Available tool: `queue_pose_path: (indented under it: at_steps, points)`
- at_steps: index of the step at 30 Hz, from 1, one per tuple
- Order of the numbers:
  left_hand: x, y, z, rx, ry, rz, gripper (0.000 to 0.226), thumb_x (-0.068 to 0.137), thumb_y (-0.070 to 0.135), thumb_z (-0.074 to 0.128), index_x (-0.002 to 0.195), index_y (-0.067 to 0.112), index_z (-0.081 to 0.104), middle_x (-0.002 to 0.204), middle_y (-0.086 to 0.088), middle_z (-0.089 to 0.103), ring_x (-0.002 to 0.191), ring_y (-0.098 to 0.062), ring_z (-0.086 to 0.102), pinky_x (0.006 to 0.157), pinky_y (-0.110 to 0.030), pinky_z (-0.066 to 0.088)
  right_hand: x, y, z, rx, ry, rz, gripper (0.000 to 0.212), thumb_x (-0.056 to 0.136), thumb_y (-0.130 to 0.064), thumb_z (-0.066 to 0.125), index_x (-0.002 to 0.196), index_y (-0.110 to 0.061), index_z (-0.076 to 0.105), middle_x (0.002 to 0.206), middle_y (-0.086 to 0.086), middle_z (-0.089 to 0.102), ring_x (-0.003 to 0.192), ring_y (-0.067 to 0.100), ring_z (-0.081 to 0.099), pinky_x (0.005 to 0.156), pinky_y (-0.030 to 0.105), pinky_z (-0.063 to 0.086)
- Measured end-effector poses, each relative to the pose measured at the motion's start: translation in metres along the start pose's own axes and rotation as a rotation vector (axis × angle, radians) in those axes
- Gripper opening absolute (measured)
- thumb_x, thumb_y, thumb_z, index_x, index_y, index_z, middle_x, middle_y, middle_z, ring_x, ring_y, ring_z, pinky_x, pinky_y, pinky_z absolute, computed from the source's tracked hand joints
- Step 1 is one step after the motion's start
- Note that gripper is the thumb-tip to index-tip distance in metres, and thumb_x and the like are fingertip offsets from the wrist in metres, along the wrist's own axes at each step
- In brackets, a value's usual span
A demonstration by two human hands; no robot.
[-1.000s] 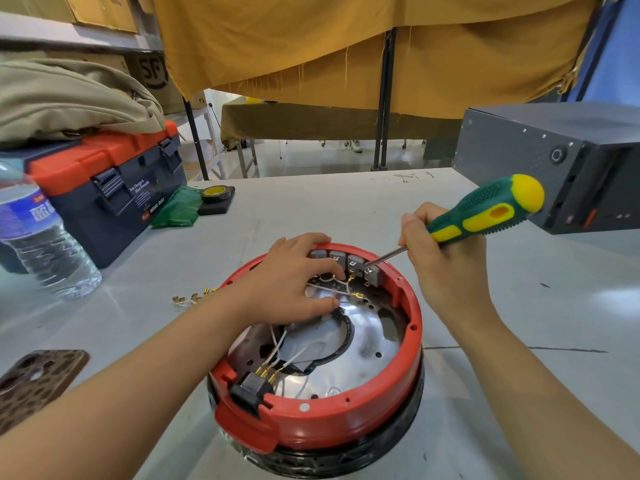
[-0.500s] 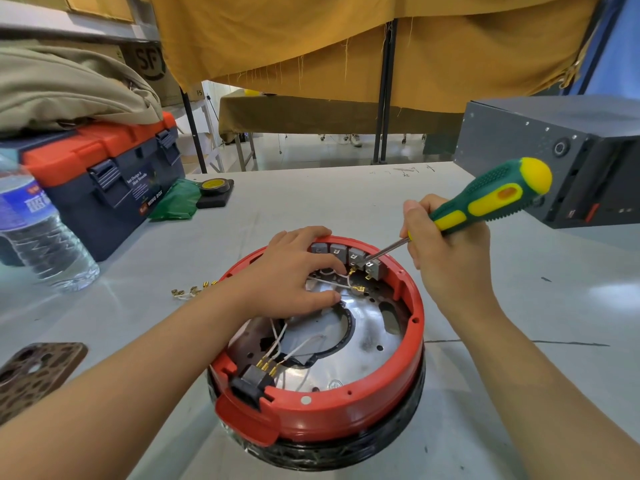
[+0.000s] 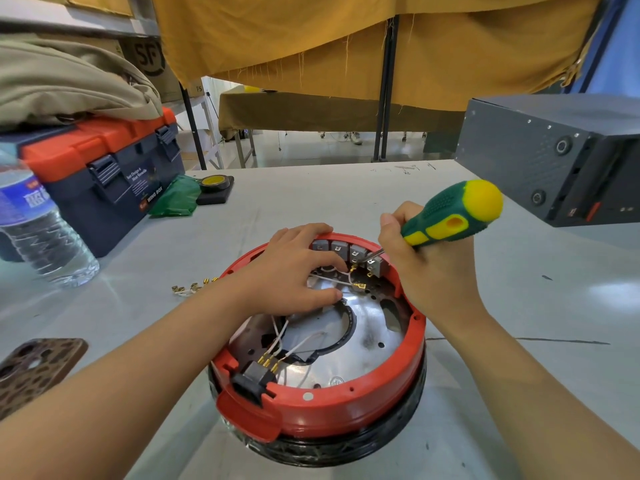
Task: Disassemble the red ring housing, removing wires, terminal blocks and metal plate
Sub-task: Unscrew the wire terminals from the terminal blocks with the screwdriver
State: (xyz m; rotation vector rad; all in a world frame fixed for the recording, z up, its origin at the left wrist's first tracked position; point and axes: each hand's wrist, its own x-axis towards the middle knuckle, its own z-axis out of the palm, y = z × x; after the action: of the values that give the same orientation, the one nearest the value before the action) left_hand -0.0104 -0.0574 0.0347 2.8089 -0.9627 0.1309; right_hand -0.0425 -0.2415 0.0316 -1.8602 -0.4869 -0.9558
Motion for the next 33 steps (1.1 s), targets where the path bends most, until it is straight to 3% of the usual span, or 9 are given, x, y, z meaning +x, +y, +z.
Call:
queue_pose_path:
  at_steps: [7, 12, 18, 23, 33]
  points:
    - [0.000, 0.000, 0.000, -0.005, 0.004, -0.005, 0.037, 0.085, 0.047, 0.059, 0.122, 0.041, 0.057, 0.154, 0.000, 0.020, 0.140, -0.020, 0.019, 0.116, -0.036, 0.014, 0.001, -0.003, 0.001, -0.020, -0.033, -0.024, 0.034, 0.087, -0.020, 0.052, 0.058, -0.029, 0.038, 0.048, -0.014, 0.038, 0.049, -0.001, 0.045, 0.052, 0.006, 0.030]
    - [0.000, 0.000, 0.001, 0.000, 0.004, 0.005, 0.038, 0.086, 0.048, 0.057, 0.123, 0.040, 0.056, 0.155, -0.001, 0.019, 0.141, -0.018, 0.016, 0.117, -0.036, 0.012, 0.005, -0.003, 0.001, 0.021, -0.020, 0.011, 0.035, 0.087, -0.016, 0.051, 0.057, -0.026, 0.036, 0.049, -0.010, 0.037, 0.050, 0.000, 0.043, 0.053, 0.006, 0.030]
    - [0.001, -0.001, 0.001, -0.010, -0.005, 0.004, 0.038, 0.086, 0.049, 0.057, 0.123, 0.042, 0.055, 0.155, 0.000, 0.018, 0.142, -0.018, 0.015, 0.117, -0.038, 0.012, 0.011, 0.000, 0.003, 0.070, 0.109, 0.197, 0.035, 0.083, -0.021, 0.050, 0.055, -0.001, 0.043, 0.044, 0.000, 0.035, 0.045, 0.008, 0.039, 0.048, 0.013, 0.031]
    - [0.000, -0.001, 0.001, -0.010, -0.012, 0.002, 0.037, 0.086, 0.048, 0.057, 0.123, 0.042, 0.055, 0.155, 0.001, 0.017, 0.142, -0.018, 0.014, 0.117, -0.037, 0.011, 0.016, 0.002, 0.004, 0.132, 0.148, 0.296, 0.031, 0.079, -0.022, 0.049, 0.050, -0.015, 0.042, 0.039, -0.010, 0.040, 0.042, 0.007, 0.039, 0.046, 0.012, 0.032]
    - [0.000, 0.002, 0.000, -0.010, -0.010, -0.013, 0.037, 0.086, 0.047, 0.058, 0.122, 0.040, 0.056, 0.155, 0.001, 0.017, 0.141, -0.019, 0.016, 0.115, -0.034, 0.010, 0.021, 0.013, 0.003, 0.229, 0.180, 0.458, 0.025, 0.074, -0.020, 0.050, 0.050, -0.016, 0.043, 0.036, -0.014, 0.039, 0.038, 0.005, 0.036, 0.049, 0.023, 0.029]
